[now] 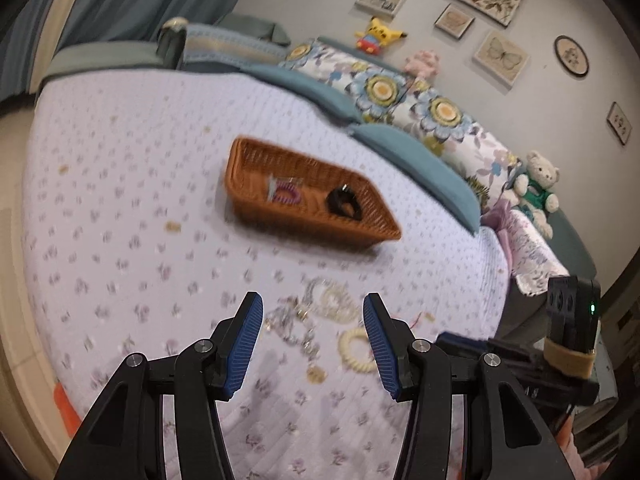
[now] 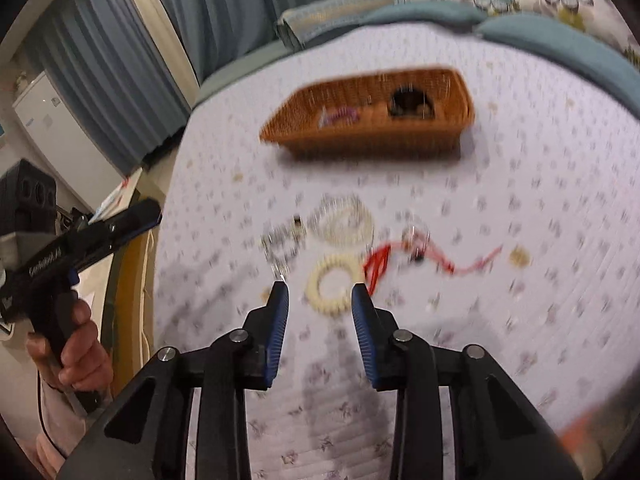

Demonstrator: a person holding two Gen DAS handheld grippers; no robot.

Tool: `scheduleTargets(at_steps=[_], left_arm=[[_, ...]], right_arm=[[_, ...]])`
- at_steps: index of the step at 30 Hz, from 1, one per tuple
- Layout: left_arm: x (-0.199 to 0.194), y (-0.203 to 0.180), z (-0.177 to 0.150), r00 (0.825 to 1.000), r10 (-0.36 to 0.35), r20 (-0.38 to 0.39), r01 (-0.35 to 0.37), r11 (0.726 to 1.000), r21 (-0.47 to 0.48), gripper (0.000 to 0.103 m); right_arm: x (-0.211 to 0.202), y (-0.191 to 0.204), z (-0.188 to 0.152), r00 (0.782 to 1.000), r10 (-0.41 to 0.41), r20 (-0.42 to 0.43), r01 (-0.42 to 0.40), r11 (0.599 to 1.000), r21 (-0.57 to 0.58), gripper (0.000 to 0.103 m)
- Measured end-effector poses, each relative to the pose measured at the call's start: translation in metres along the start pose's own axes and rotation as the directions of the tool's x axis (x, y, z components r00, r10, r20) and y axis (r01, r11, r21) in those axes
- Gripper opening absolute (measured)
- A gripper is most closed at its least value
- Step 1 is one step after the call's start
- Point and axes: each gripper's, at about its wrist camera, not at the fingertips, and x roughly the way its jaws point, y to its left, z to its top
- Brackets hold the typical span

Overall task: Organize jewelry
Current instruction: 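Grasp the silver charm bracelet with the left tool while the right tool grasps the cream bead bracelet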

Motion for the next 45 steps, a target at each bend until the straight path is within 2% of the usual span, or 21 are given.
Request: scheduleTargets(at_steps=[7, 10, 15, 20, 22, 27, 33, 35, 37, 40, 45], left_arm=[[0.041, 0.016, -0.019, 0.996, 0.018, -0.086, -0.020, 0.999, -0.025, 0.054], [0.058, 0.020, -0.024, 0.991, 0.040, -0.131, -0.043, 0.999, -0.026, 0.054], [0.089, 0.022, -0.032, 0.978, 0.075, -0.193, -0.078, 0.997, -0.010, 0.054], [0.108, 0.016, -0.027, 0.968, 0.136, -0.210, -0.130, 0.991, 0.040, 0.046], [0.118, 0.013, -0.024, 0.956, 0.185, -0.226, -0.173, 0.982, 0.072, 0.036], [0.134, 0.005, -0.019, 0.942, 0.240, -0.235, -0.217, 0.969, 0.122, 0.035], [0.143, -0.006, -0.019, 0.927, 0.297, -0.231, -0.253, 0.947, 0.199, 0.035], [0.142, -0.007, -0.019, 0.926, 0.302, -0.225, -0.257, 0.944, 0.209, 0.027], [0.140, -0.007, -0.021, 0.930, 0.290, -0.227, -0.244, 0.947, 0.209, 0.011], [0.132, -0.007, -0.024, 0.938, 0.266, -0.225, -0.223, 0.954, 0.198, 0.010], [0.098, -0.003, -0.031, 0.966, 0.171, -0.193, -0.147, 0.980, 0.132, 0.010]], right_arm=[[0.032, -0.008, 0.003, 0.999, -0.041, -0.017, 0.041, 0.999, -0.016, 0.032], [0.046, -0.005, 0.007, 0.998, -0.059, -0.035, 0.056, 0.996, -0.062, 0.022], [0.065, 0.000, 0.012, 0.992, -0.119, -0.036, 0.114, 0.987, -0.117, 0.022], [0.079, -0.001, 0.012, 0.990, -0.130, -0.058, 0.122, 0.983, -0.134, 0.022], [0.082, -0.001, 0.011, 0.989, -0.134, -0.060, 0.124, 0.982, -0.143, 0.022], [0.084, -0.003, 0.010, 0.989, -0.132, -0.061, 0.122, 0.982, -0.141, 0.022], [0.088, 0.006, 0.007, 0.983, -0.179, -0.048, 0.167, 0.967, -0.191, 0.022], [0.087, 0.008, 0.006, 0.982, -0.186, -0.041, 0.174, 0.964, -0.200, 0.020], [0.086, 0.009, 0.006, 0.981, -0.190, -0.032, 0.179, 0.962, -0.205, 0.016], [0.080, 0.011, 0.004, 0.984, -0.176, -0.020, 0.168, 0.963, -0.209, 0.013], [0.059, 0.024, -0.001, 0.991, -0.135, 0.019, 0.136, 0.963, -0.231, 0.013]])
